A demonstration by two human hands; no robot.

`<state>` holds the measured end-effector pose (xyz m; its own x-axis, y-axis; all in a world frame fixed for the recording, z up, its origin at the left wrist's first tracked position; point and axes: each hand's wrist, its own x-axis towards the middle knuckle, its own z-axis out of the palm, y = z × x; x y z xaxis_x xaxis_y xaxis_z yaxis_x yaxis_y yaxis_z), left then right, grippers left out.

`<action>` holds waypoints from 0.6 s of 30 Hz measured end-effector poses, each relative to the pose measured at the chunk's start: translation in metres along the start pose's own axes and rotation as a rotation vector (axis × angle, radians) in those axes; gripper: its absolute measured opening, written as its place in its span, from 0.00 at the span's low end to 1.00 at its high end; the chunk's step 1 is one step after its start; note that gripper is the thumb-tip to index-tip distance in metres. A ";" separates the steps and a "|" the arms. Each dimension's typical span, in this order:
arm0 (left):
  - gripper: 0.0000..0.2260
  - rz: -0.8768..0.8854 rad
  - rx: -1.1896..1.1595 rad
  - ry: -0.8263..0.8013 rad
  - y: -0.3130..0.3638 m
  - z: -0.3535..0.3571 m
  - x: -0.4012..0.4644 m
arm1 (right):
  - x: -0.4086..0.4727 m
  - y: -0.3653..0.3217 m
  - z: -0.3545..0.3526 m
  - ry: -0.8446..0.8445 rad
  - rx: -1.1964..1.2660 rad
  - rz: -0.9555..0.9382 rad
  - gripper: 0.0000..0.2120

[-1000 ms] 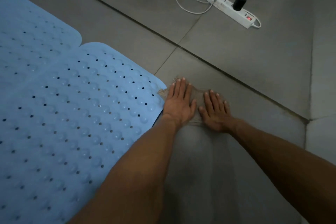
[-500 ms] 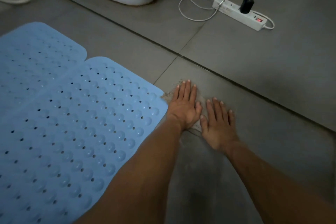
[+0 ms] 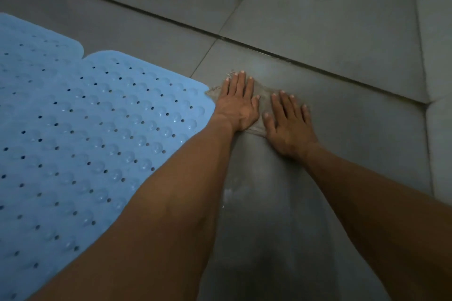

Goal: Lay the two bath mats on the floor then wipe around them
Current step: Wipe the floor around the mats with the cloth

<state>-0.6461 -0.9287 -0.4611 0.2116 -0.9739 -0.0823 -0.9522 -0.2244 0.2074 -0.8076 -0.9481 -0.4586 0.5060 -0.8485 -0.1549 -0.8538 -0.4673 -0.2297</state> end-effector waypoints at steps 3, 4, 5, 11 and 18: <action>0.27 0.011 0.000 0.013 0.010 0.006 -0.031 | -0.029 0.002 0.005 0.007 -0.009 0.024 0.30; 0.27 0.011 0.001 0.016 0.012 0.007 -0.041 | -0.039 0.002 0.006 0.005 -0.012 0.027 0.30; 0.27 0.013 0.005 0.016 0.013 0.008 -0.051 | -0.047 0.002 0.007 0.000 -0.015 0.030 0.30; 0.27 0.039 0.005 0.028 0.011 0.018 -0.111 | -0.105 -0.016 0.021 0.015 -0.020 0.073 0.29; 0.27 0.098 0.023 0.000 -0.014 0.021 -0.208 | -0.195 -0.063 0.050 0.025 0.001 0.111 0.30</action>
<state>-0.6815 -0.7225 -0.4676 0.1170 -0.9912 -0.0625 -0.9730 -0.1270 0.1925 -0.8460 -0.7412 -0.4617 0.4051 -0.9010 -0.1551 -0.9042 -0.3698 -0.2137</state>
